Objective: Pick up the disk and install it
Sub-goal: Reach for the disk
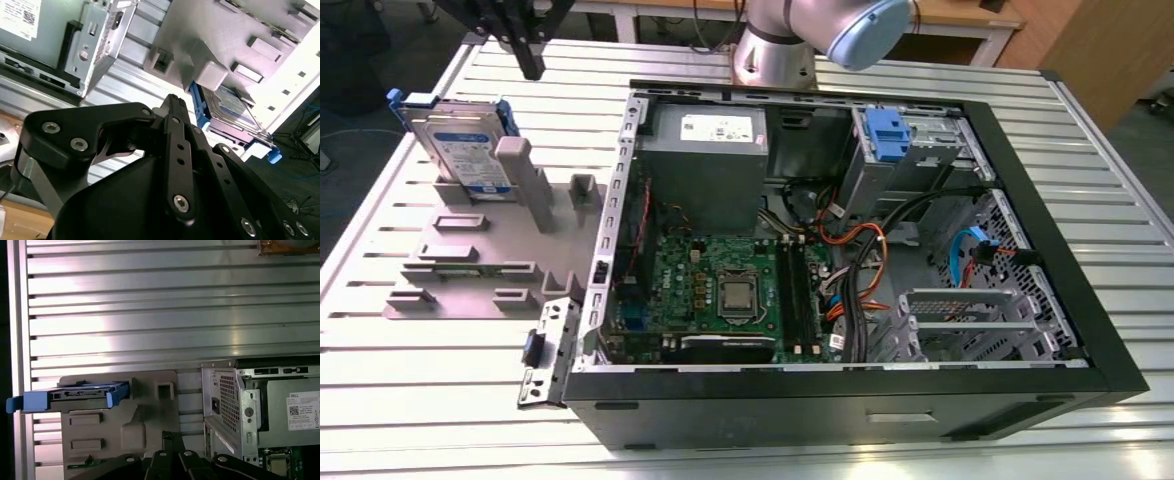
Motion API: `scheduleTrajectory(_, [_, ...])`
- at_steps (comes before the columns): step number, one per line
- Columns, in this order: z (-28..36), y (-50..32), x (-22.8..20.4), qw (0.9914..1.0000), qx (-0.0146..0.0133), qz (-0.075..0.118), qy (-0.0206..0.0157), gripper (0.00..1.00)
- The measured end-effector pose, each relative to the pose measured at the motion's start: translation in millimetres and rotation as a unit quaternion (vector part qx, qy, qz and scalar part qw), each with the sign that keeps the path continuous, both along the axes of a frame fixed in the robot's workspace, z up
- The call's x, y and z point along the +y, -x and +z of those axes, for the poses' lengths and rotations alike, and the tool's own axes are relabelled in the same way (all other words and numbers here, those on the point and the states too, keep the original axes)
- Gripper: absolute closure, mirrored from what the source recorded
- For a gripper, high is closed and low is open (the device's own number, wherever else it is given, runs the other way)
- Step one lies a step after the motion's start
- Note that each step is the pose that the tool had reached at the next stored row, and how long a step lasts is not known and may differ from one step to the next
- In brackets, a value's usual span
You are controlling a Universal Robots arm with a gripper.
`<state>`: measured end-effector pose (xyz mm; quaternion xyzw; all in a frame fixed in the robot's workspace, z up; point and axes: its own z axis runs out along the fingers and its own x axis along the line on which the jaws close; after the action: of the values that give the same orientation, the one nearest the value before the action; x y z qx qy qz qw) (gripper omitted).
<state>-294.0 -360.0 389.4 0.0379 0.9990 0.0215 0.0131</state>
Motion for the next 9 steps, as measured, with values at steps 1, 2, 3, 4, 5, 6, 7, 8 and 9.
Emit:
scheduleTrajectory(1, [-0.1, 3.6, 1.2, 1.0, 0.0, 0.0, 0.0001, 0.89])
scheduleTrajectory(2, [-0.3, 7.1, 2.3, 1.0, 0.0, 0.0, 0.0001, 0.89])
scheduleTrajectory(3, [-0.5, 10.4, 3.3, 1.0, 0.0, 0.0, 0.0001, 0.89])
scheduleTrajectory(4, [-0.7, 13.2, 4.0, 1.0, 0.0, 0.0, 0.0002, 0.89])
scheduleTrajectory(5, [-0.9, 14.8, 4.3, 1.0, 0.0, 0.0, 0.0002, 0.89])
scheduleTrajectory(6, [-1.1, 15.5, 4.4, 1.0, -0.0001, 0.0, 0.0001, 0.89])
scheduleTrajectory(7, [-1.1, 15.6, 4.4, 1.0, 0.0, 0.0, 0.0002, 0.89])
scheduleTrajectory(8, [-1.1, 15.6, 4.4, 1.0, 0.0, 0.0, 0.0002, 0.89])
scheduleTrajectory(9, [-1.1, 15.7, 4.4, 1.0, 0.0, 0.0, 0.0002, 0.89])
